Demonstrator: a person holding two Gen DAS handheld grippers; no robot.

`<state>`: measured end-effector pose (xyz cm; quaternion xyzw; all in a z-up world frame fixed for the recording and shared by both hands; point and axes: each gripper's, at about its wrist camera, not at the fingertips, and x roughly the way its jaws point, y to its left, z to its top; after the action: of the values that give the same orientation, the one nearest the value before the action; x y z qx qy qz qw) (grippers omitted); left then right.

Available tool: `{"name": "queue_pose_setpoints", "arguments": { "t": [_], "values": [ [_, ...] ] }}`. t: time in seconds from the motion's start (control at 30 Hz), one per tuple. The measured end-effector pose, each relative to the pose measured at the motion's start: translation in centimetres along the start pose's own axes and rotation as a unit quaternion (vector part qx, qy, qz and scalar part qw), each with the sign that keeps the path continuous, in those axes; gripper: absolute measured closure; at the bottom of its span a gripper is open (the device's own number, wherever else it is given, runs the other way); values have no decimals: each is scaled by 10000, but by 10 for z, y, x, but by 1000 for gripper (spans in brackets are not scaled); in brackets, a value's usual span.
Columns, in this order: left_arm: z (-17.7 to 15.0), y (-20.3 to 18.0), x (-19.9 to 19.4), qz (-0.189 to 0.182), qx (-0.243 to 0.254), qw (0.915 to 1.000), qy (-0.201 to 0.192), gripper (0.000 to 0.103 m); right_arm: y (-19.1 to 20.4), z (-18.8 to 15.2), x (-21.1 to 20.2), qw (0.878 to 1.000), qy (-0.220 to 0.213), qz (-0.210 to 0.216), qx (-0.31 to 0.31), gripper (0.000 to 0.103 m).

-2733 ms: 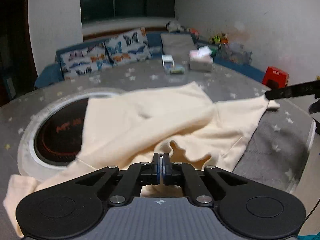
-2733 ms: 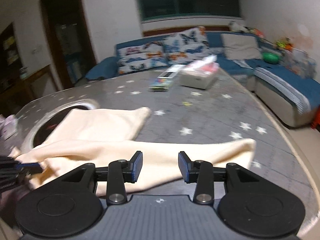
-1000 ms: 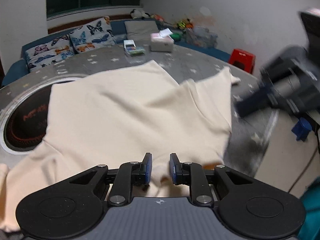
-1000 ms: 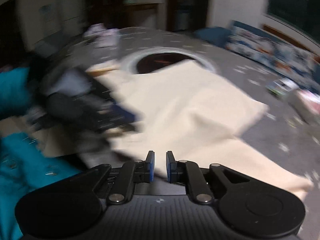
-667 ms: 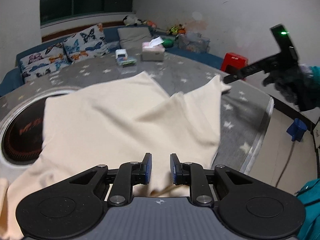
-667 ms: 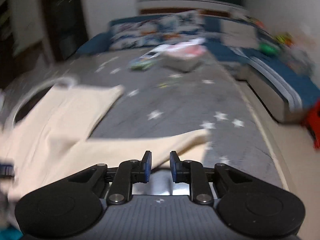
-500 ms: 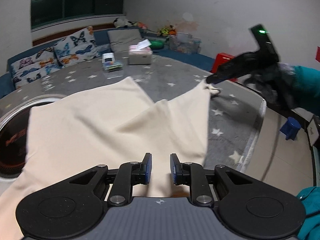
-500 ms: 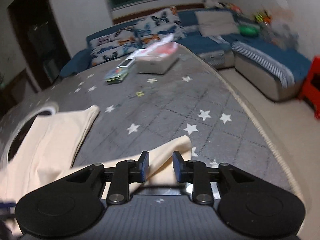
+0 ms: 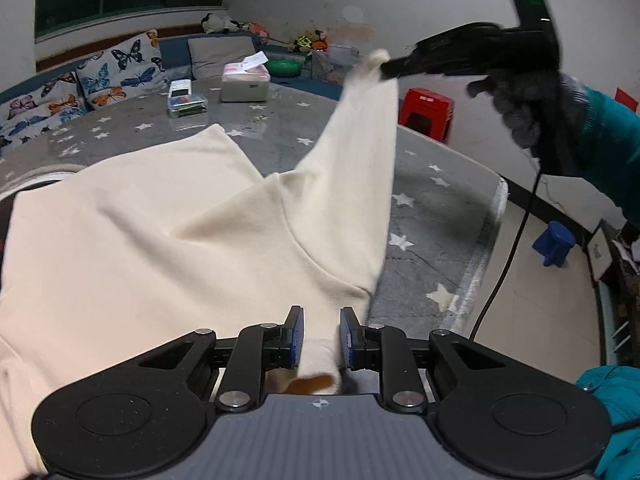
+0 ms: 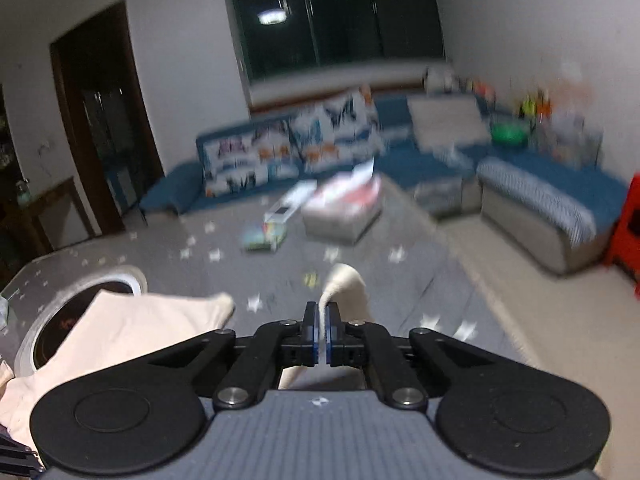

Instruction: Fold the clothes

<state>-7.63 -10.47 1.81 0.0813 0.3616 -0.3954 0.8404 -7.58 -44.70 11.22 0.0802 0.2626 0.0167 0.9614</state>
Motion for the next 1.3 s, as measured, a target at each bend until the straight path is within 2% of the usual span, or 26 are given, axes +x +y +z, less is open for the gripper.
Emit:
{"name": "queue_pose_setpoints", "arguments": {
  "t": [0.07,0.1,0.2,0.23,0.33,0.4,0.53,0.6,0.67,0.8,0.9,1.0,1.1,1.2,1.3],
  "values": [
    [-1,-3,1,-120,5,9999,-1,81,-11,-5,-10,9994,115,-316,15,99],
    [-2,-4,1,-170,24,9999,-4,81,-17,-10,-10,9982,238,-552,25,94],
    [-2,-8,2,-270,92,9996,4,81,-35,-26,-9,9907,600,-1217,33,94],
    [-2,-9,2,-272,121,9996,13,81,-35,-28,-10,9904,633,-1230,17,93],
    [3,-9,3,-264,149,9995,17,81,-25,-28,-10,9937,626,-925,-105,93],
    [8,-8,3,-231,100,9997,-56,81,-13,-27,-1,9951,734,-628,-216,83],
    [15,-7,7,-235,-11,9996,-133,81,5,-34,33,9931,1082,-271,-370,81],
    [16,-8,12,-259,-17,9996,-68,81,9,-38,47,9913,1244,-209,-377,80],
    [15,-8,15,-263,-2,9997,2,81,7,-46,55,9883,1413,-373,-430,80],
    [21,3,5,-102,-55,9999,-109,77,4,-38,63,9872,1425,-543,-457,80],
    [34,23,-4,302,-190,9990,-269,74,16,-23,65,9886,1397,-191,-523,80],
    [50,57,-10,963,-525,9934,-336,74,36,-7,73,9882,1366,222,-662,80],
    [64,94,-13,1651,-847,9819,-372,69,58,6,91,9853,1413,545,-792,80],
    [73,133,-15,2301,-1076,9665,-379,63,80,17,109,9812,1479,825,-923,80],
    [75,175,-15,2673,-1405,9528,-301,63,96,21,133,9774,1632,876,-1017,80]
  ]
}}
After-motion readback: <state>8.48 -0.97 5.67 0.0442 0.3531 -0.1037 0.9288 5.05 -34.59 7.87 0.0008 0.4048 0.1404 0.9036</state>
